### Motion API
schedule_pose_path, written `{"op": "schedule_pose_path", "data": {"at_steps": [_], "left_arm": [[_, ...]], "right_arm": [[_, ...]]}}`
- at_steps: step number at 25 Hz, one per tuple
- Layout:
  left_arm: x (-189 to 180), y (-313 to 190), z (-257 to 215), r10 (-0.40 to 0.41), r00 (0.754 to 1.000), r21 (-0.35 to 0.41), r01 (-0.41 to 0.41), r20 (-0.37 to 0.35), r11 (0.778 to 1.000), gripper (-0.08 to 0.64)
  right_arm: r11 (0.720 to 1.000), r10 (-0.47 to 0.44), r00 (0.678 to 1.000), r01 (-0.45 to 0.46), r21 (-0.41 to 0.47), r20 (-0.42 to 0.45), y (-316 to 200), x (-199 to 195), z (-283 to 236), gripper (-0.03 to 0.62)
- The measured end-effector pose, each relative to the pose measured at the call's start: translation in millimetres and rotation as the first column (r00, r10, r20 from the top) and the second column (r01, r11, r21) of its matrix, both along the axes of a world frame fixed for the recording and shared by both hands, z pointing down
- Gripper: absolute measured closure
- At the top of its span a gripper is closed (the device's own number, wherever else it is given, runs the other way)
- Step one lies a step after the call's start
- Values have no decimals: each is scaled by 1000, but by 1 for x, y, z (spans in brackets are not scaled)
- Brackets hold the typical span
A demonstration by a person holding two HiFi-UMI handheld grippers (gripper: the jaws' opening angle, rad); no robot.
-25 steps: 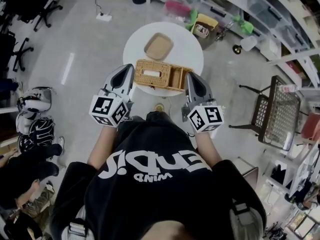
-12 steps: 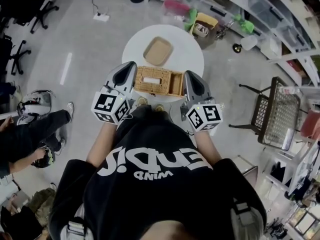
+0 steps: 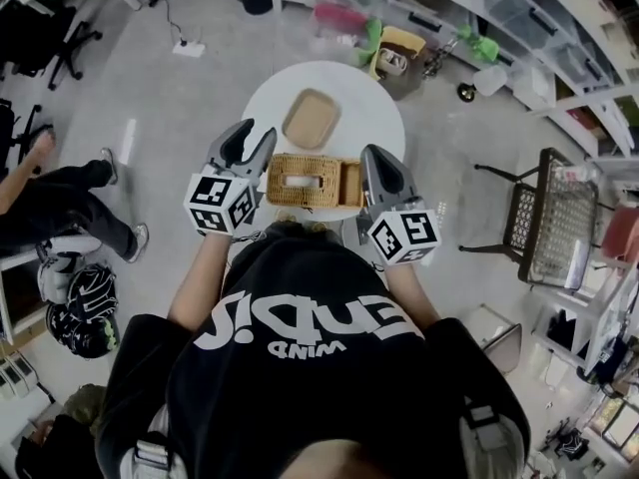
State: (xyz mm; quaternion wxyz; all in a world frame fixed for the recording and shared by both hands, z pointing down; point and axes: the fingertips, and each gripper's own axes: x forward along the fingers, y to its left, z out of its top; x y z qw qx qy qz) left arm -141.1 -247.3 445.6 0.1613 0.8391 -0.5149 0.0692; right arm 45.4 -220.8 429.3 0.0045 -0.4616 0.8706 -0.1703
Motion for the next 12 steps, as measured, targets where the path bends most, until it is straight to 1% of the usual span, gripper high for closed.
{"op": "schedule_pose_path", "data": {"at_steps": [3, 6, 10, 12], "left_arm": [[-4, -16, 24, 21, 1000, -56, -20, 9, 998, 354], [-6, -29, 48, 41, 999, -112, -40, 11, 993, 331], [-4, -43, 82, 72, 997, -182, -65, 29, 981, 322], [-4, -49, 99, 84, 996, -213, -74, 37, 974, 334]], "right_arm": [[1000, 14, 1000, -14, -7, -2, -8, -2, 2, 598], [1000, 26, 1000, -26, -16, -4, -15, -3, 4, 598], [999, 41, 999, -42, -31, -11, -18, -2, 8, 598], [998, 49, 999, -49, -41, -15, -20, -2, 11, 598]]}}
